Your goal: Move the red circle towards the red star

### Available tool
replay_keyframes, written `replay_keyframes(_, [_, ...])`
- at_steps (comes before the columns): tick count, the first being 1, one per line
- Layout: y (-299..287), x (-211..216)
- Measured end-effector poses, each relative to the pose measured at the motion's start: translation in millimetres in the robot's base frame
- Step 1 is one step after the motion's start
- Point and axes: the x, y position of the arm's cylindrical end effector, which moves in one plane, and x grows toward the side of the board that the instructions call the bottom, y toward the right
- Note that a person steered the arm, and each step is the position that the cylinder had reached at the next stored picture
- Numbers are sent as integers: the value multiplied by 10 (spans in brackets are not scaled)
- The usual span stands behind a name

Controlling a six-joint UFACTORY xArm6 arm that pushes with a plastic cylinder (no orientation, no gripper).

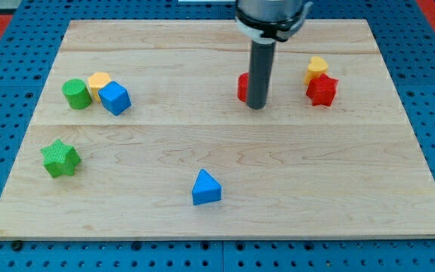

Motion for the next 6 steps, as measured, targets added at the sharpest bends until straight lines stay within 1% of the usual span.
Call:
replay_keyframes(1, [-489, -383])
replay_keyframes(2, [-872, -642])
replay_keyframes(3, [-779, -734])
replay_keyframes(4, [-248, -722])
replay_keyframes(5, [197, -566])
replay_keyframes(6, [185, -482])
